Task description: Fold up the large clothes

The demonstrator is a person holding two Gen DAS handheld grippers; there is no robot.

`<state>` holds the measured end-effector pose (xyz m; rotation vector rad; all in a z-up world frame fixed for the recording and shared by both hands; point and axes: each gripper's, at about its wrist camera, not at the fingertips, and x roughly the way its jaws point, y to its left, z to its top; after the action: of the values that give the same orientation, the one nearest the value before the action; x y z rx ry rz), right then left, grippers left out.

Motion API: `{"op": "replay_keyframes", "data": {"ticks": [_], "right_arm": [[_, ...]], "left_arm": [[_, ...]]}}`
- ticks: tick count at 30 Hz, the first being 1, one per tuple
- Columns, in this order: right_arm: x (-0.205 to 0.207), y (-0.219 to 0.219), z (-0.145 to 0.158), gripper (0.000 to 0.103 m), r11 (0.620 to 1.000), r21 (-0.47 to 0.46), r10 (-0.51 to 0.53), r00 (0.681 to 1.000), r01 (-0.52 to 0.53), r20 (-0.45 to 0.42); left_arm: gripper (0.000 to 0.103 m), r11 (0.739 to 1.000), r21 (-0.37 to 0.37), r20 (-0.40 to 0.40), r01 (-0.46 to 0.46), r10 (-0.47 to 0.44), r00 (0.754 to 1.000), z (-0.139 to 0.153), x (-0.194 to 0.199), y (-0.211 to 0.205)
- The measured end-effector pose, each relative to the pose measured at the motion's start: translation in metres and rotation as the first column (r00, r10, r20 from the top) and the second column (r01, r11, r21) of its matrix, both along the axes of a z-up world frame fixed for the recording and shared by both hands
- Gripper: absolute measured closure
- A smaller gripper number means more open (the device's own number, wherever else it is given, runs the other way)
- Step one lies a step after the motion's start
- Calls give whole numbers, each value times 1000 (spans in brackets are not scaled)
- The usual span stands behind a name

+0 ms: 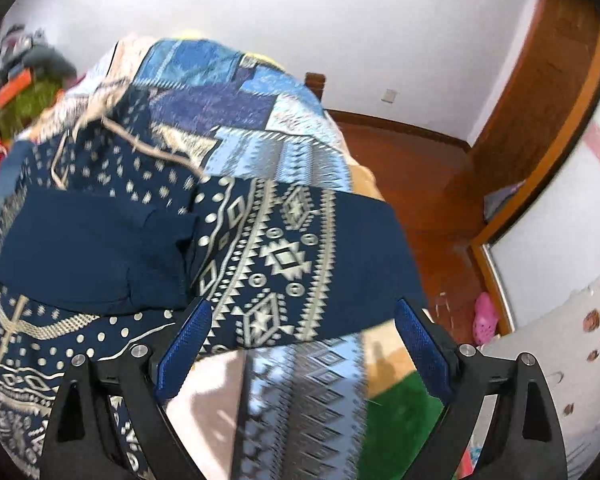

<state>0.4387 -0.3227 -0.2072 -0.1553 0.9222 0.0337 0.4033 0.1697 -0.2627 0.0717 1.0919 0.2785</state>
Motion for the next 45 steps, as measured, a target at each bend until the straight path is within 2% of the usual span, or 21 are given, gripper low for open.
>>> {"op": "replay_keyframes", "data": {"ticks": [2,6,10,14,18,21,25,28,32,35,37,38,39,42,45], "right_arm": [[-2,-16,6,11,999,42,-16,1000,16,-2],[-1,-44,5,11,991,122,-51,998,54,-30],[0,-65,-11,11,969,230,-72,993,91,-91],[7,-87,-37,11,925,346,-105,982,155,-160],[23,-108,-66,11,840,479,-151,957,255,-246],[40,-118,-86,11,793,520,-182,938,318,-295],[63,-120,-101,11,777,528,-205,930,344,-304],[82,-120,-104,11,782,522,-223,935,341,-276],[100,-120,-108,14,761,538,-266,930,363,-252],[105,-123,-103,42,767,524,-295,929,371,-225],[108,-124,-98,80,772,521,-293,931,364,-217],[108,-124,-94,86,774,523,-285,934,357,-217],[107,-122,-86,91,788,503,-288,935,354,-206],[97,-109,-52,94,848,439,-274,954,298,-118],[87,-91,-10,95,882,418,-225,974,219,-35]], "left_arm": [[28,1000,-4,41,29,-28,999,21,-2,-12],[15,995,-5,113,95,-94,989,55,2,-45],[7,985,-43,147,167,-159,976,66,15,-83],[7,966,-81,131,244,-233,964,56,36,-127],[7,950,-140,96,280,-268,959,35,57,-156],[7,943,-156,67,294,-287,956,18,72,-171],[7,938,-142,52,316,-311,949,4,90,-186],[7,938,-121,53,324,-320,946,0,100,-194],[7,940,-96,62,329,-324,944,-1,105,-200],[7,938,-91,67,334,-329,942,0,104,-200],[7,938,-97,66,333,-328,942,2,102,-199],[7,939,-97,69,331,-326,943,5,99,-199],[7,939,-93,74,330,-324,943,8,96,-197],[7,942,-76,95,327,-320,943,22,85,-191],[7,945,-74,127,319,-309,943,41,73,-183]]}}
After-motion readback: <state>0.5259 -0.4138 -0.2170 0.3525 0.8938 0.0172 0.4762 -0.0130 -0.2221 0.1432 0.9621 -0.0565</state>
